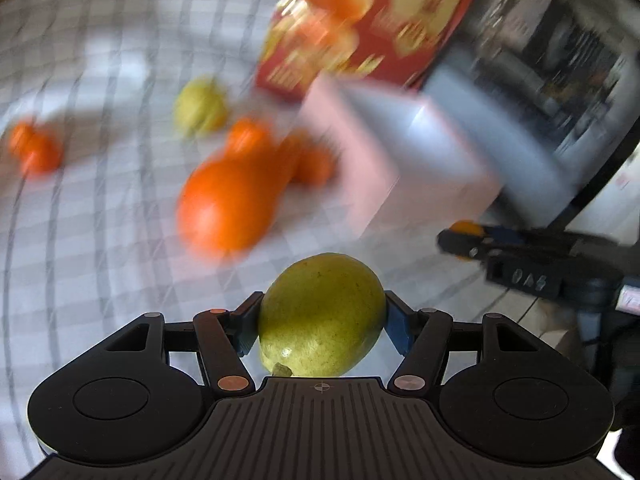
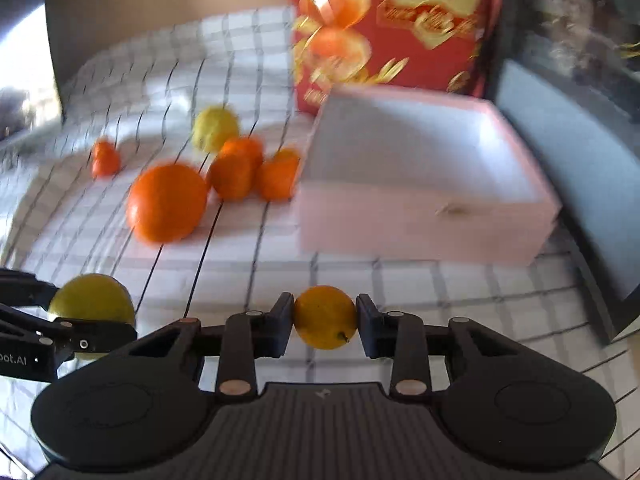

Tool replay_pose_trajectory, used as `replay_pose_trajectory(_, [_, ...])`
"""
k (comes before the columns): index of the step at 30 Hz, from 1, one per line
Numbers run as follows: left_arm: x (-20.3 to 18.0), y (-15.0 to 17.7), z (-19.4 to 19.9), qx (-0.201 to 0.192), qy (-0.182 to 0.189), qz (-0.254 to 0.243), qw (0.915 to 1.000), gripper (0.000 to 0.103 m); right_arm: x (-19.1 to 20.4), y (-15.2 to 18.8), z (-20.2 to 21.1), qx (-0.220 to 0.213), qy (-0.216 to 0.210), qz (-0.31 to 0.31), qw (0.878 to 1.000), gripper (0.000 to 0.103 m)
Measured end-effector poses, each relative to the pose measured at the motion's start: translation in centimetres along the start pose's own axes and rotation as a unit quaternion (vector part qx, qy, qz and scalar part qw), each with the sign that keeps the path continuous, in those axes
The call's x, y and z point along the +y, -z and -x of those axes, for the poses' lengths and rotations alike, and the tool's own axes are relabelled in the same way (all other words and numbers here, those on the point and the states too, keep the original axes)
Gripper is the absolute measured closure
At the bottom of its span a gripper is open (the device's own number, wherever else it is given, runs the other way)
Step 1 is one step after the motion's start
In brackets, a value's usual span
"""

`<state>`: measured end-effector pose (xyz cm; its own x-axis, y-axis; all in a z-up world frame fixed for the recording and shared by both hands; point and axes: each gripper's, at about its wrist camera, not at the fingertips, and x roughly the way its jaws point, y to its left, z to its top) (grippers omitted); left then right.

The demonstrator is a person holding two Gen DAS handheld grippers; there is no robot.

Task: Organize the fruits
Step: 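Lower the pear into the pink box with the left tool while the right tool drops the small orange in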

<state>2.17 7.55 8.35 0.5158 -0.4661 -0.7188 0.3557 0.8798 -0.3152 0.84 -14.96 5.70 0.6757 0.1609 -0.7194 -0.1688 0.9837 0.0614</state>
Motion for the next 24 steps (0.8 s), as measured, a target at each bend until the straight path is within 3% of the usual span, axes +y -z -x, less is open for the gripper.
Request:
replay_pose_trajectory(6, [-5.9,-11.4,-1.1,-0.081,0.028,-0.066,0.9941,0.035,-4.2,-7.2,2.1,-0.076,0.032,0.017,0.996,0.07])
replay_pose_trajectory(9, [-8.0,-16.1,-4.8,-0.066,0.031,-0.066,0.9951,0.035,-6.4,-10.2,1.2,-0.083,0.035,0.019,0.996,0.07])
replay_pose_trajectory(11, [-8.6,-18.1,-8.4,-0.038,0.02,-0.06,0.9973,0.035,-8.0,-11.6,-0.7,-0.061,0.029,0.011,0.998,0.07])
replay_pose_trajectory(14, [-9.1,-19.1,-14.5,0.021,-0.013,-0.068,0.9974,0.035,-9.6,-12.2,-4.1,-0.016,0.022,-0.001,1.0,0.07])
replay_pose_trajectory(18, [-10.0,-18.0,-19.4,0.062,-0.065,-0.119,0.9889,0.035,-9.9,-11.3,-7.5,0.018,0.027,0.031,0.999,0.07])
replay_pose_trajectory(24, [-9.9,-17.8,-23.4,0.106,-0.067,-0.114,0.9855,0.035,-9.9,-10.2,-10.0,0.034,0.021,0.071,0.997,0.07])
